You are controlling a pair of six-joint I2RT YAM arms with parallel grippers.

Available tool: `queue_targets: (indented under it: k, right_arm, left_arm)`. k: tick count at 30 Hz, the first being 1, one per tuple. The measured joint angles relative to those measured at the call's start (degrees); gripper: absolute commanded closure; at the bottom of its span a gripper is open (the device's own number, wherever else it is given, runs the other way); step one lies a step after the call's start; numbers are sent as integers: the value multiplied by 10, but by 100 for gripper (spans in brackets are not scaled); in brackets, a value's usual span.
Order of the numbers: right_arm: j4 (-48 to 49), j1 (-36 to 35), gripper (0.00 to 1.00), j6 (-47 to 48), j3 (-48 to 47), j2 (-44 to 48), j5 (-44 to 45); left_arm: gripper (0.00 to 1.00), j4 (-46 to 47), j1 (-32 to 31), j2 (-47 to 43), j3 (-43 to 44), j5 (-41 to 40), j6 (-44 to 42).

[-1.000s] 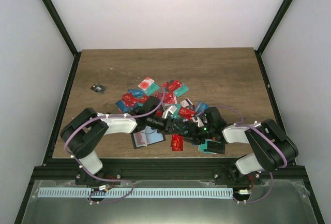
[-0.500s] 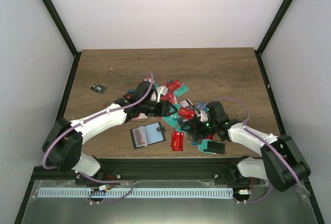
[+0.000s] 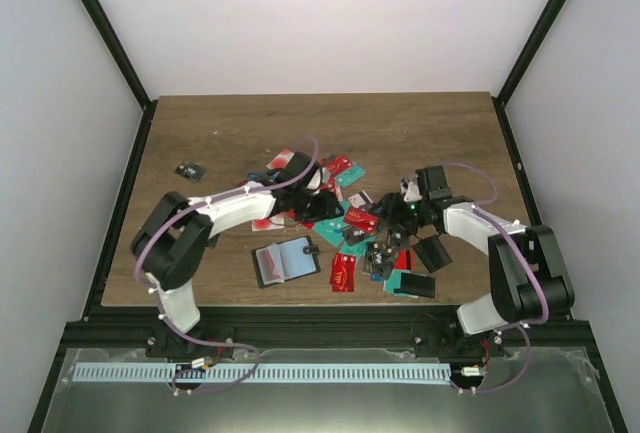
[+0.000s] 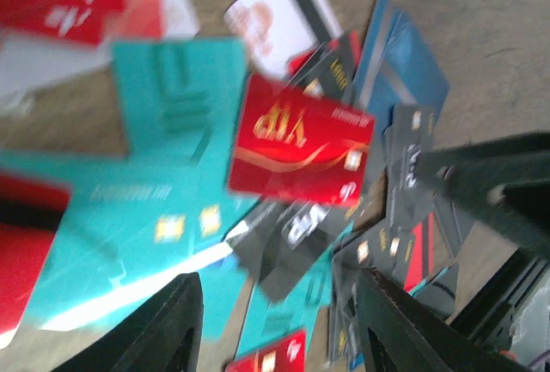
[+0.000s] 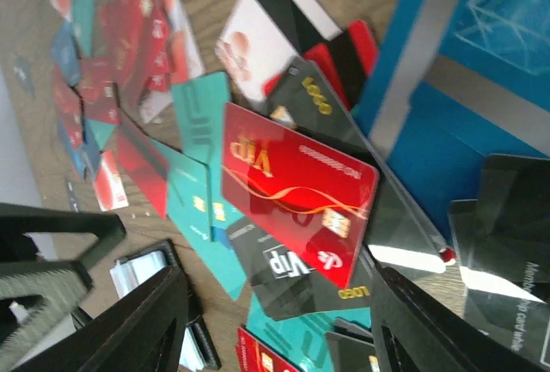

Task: Put the credit cards into the card holder
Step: Pick up the credit card from the center of the board.

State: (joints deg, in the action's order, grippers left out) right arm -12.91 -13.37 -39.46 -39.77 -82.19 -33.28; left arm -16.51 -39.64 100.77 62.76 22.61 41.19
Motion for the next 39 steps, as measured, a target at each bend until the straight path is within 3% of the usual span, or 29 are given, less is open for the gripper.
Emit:
queue_targets:
  k: [8, 12, 28, 39]
  right_arm:
    - [24, 8, 41, -28, 14, -49, -32]
    - [29, 8, 41, -31, 14, -49, -36]
    - [31, 8, 40, -39, 25, -49, -41]
    - [51, 8, 40, -46, 26, -60, -51]
  left_arm:
    - [76, -26, 2, 129, 162, 39, -62]
    - [83, -39, 5, 169, 208, 52, -86]
    - [85, -72, 9, 261, 271, 84, -117]
    - [86, -77, 10, 266, 272, 84, -131]
